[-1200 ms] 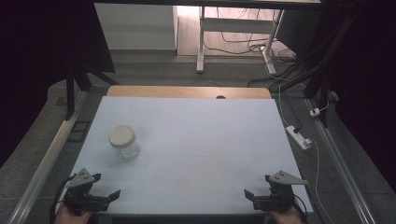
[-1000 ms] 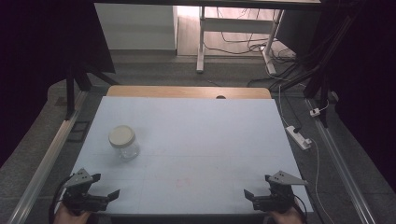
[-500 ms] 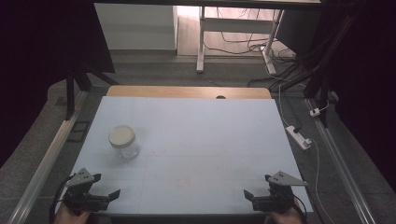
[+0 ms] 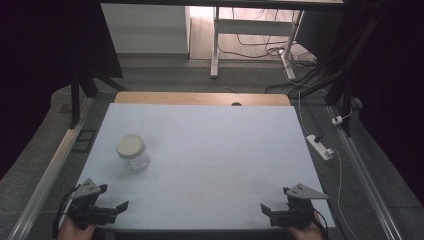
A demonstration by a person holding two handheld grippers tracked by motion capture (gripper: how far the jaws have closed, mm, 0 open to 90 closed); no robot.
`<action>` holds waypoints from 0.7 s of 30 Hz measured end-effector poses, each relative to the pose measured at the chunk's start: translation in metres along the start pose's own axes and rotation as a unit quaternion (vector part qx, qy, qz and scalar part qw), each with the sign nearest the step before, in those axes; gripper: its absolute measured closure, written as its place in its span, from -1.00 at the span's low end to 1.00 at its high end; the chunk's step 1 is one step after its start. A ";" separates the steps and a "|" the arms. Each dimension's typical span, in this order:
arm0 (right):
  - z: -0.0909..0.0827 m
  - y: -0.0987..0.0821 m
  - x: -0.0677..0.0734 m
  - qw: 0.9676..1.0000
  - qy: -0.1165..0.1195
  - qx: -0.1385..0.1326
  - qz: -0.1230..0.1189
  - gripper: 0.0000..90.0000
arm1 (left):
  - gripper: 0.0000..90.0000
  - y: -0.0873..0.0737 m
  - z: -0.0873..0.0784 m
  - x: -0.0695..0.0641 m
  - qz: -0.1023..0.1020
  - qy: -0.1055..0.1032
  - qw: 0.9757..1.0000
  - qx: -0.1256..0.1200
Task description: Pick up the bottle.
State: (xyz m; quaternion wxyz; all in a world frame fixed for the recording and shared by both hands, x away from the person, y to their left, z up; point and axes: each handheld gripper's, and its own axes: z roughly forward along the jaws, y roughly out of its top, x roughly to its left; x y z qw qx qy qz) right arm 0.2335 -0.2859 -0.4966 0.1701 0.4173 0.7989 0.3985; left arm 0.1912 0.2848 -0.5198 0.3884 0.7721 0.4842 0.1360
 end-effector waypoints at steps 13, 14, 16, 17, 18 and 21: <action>0.000 0.000 0.000 1.000 -0.001 0.000 0.000 -1.00 | -0.98 0.005 0.002 0.007 0.005 -0.008 1.000 -0.017; 0.000 0.000 0.000 1.000 -0.001 0.000 0.000 -1.00 | -0.98 0.006 0.002 0.008 0.004 -0.012 1.000 -0.019; 0.001 0.000 0.000 1.000 0.001 0.001 0.000 -1.00 | -0.97 0.008 0.004 0.011 0.005 -0.020 1.000 -0.022; 0.001 0.000 0.000 1.000 0.001 0.001 0.000 -1.00 | -0.97 0.010 0.006 0.012 0.004 -0.019 1.000 -0.022; 0.001 0.000 0.000 1.000 0.001 0.001 0.000 -1.00 | -0.97 0.011 0.007 0.013 0.004 -0.020 1.000 -0.022; 0.001 0.000 -0.001 1.000 0.001 0.002 0.002 -1.00 | -0.97 0.014 0.010 0.016 0.006 -0.019 0.999 -0.030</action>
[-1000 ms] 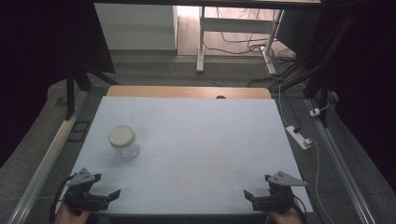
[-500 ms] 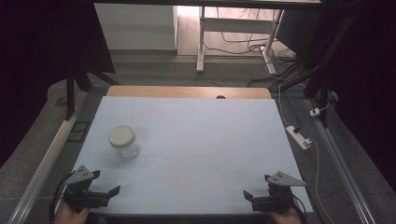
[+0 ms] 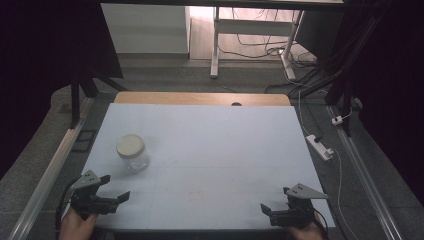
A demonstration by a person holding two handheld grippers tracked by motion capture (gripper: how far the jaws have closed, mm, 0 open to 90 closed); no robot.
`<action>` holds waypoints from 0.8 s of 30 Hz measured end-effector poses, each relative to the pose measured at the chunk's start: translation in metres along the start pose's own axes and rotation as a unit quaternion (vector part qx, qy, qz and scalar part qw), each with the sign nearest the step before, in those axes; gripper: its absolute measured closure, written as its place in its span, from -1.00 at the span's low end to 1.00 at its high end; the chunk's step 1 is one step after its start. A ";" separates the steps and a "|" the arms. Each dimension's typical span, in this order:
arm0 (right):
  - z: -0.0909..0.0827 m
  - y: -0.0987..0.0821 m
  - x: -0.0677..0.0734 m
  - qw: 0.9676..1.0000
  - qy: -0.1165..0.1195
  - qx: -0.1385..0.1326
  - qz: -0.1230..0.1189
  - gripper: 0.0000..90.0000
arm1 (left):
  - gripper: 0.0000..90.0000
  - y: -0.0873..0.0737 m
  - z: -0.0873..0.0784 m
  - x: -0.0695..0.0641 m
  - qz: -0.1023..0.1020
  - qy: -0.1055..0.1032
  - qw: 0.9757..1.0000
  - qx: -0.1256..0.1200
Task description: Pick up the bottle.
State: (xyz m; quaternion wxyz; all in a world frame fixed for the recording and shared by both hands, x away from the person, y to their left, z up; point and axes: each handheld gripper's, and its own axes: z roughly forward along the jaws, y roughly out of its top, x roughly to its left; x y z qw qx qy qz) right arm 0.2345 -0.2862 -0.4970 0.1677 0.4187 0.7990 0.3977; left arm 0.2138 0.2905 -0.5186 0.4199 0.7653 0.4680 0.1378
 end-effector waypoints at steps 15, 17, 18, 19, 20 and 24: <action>0.001 0.000 0.000 1.000 0.002 0.002 -0.004 -1.00 | -1.00 0.014 0.019 0.011 0.001 0.040 0.999 0.013; 0.000 0.000 0.001 1.000 0.002 0.002 -0.004 -1.00 | -1.00 0.016 0.023 0.015 -0.006 0.040 0.999 0.018; 0.000 0.000 0.001 1.000 0.002 0.002 -0.004 -1.00 | -1.00 0.016 0.023 0.015 -0.006 0.040 0.999 0.018; 0.001 0.000 0.001 1.000 0.002 0.002 -0.004 -1.00 | -1.00 0.017 0.024 0.017 -0.008 0.042 0.999 0.019; 0.001 0.000 0.001 1.000 0.003 0.002 -0.004 -1.00 | -1.00 0.018 0.025 0.018 -0.011 0.045 0.999 0.019; 0.001 0.000 0.001 1.000 0.003 0.002 -0.006 -1.00 | -1.00 0.022 0.028 0.023 -0.008 0.052 0.999 0.011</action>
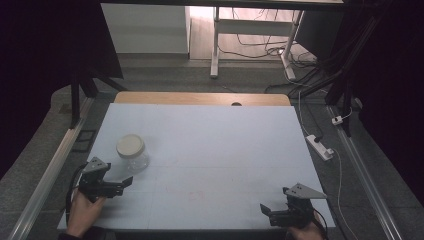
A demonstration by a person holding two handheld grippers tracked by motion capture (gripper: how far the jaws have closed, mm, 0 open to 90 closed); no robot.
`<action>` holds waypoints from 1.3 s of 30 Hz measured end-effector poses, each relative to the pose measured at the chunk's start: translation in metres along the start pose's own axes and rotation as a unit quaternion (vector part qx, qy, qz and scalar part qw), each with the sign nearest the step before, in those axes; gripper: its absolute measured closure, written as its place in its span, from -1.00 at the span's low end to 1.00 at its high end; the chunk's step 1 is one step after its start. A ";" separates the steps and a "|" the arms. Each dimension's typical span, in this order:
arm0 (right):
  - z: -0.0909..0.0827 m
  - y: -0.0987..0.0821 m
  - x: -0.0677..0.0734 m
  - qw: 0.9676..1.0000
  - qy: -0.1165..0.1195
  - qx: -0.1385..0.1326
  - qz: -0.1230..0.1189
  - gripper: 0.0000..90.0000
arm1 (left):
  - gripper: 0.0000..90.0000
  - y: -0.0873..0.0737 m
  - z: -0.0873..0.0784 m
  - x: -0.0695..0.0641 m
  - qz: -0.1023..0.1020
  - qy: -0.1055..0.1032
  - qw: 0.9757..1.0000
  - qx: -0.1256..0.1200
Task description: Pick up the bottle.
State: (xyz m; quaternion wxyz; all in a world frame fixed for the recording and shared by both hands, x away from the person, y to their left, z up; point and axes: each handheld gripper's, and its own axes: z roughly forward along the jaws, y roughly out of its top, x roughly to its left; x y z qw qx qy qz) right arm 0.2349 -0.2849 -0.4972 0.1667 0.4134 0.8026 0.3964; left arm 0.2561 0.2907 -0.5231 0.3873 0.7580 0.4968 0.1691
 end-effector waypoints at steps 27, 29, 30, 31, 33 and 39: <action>0.001 0.001 0.000 1.000 0.002 0.004 0.000 -1.00 | -1.00 0.033 0.045 0.020 0.039 -0.025 0.998 -0.033; 0.001 0.001 0.000 1.000 0.002 0.004 0.000 -1.00 | -1.00 0.034 0.047 0.021 0.037 -0.028 0.998 -0.036; 0.001 0.001 0.000 1.000 0.002 0.004 0.000 -1.00 | -1.00 0.035 0.049 0.022 0.034 -0.030 0.998 -0.038; 0.001 0.001 0.000 1.000 0.002 0.005 0.000 -1.00 | -1.00 0.035 0.049 0.023 0.031 -0.031 0.998 -0.040; 0.001 0.001 0.000 1.000 0.002 0.005 0.000 -1.00 | -1.00 0.036 0.051 0.024 0.027 -0.034 0.998 -0.044; 0.001 0.001 0.000 1.000 0.002 0.005 -0.001 -1.00 | -1.00 0.040 0.057 0.023 0.032 -0.027 0.999 -0.029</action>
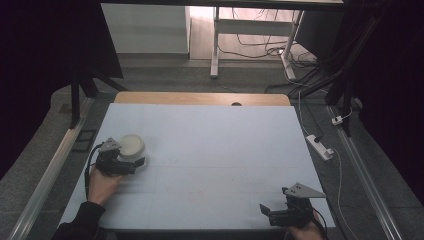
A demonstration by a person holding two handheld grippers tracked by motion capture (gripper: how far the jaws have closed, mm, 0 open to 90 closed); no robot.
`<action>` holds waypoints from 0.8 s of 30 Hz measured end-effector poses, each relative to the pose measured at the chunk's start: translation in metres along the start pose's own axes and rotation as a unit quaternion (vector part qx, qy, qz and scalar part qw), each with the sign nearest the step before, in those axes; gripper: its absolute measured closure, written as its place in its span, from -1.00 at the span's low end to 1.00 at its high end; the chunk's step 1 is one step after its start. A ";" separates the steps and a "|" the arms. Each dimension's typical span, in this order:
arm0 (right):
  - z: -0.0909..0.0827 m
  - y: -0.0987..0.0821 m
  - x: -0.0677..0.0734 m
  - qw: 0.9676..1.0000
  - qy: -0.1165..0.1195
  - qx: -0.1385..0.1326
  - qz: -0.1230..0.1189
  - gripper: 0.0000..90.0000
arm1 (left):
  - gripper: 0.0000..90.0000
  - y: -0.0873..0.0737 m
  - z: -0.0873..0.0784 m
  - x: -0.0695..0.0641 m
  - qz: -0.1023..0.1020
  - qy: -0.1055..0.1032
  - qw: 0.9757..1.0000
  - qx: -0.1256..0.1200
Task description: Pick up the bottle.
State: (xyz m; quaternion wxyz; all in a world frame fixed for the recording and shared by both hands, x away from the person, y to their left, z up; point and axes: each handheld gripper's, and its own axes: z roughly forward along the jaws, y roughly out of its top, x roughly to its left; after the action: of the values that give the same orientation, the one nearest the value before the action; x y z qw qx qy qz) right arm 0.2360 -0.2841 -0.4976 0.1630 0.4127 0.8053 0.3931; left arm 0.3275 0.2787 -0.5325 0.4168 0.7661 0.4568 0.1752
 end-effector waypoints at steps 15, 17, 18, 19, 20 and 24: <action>0.000 0.000 0.000 1.000 0.001 0.000 -0.002 -1.00 | -0.86 0.002 0.003 -0.002 0.009 0.010 1.000 0.005; 0.000 0.000 0.000 1.000 0.001 0.000 -0.003 -1.00 | -0.86 0.003 0.003 -0.003 0.008 0.012 1.000 0.005; 0.000 0.000 0.000 1.000 0.001 0.000 -0.003 -1.00 | -0.86 0.003 0.003 -0.003 0.008 0.012 1.000 0.005; 0.000 0.000 0.000 1.000 0.002 0.000 -0.004 -1.00 | -0.85 0.003 0.003 -0.003 0.008 0.013 1.000 0.004; 0.000 0.000 0.000 1.000 0.002 0.000 -0.004 -1.00 | -0.85 0.003 0.003 -0.003 0.007 0.014 1.000 0.005; 0.000 0.000 0.001 1.000 0.002 0.000 -0.005 -1.00 | -0.85 0.004 0.003 -0.004 0.006 0.015 1.000 0.008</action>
State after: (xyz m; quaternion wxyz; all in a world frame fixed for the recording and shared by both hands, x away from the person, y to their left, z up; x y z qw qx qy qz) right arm 0.2355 -0.2837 -0.4975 0.1632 0.4080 0.8075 0.3935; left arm 0.3294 0.2733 -0.5306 0.4024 0.7695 0.4600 0.1853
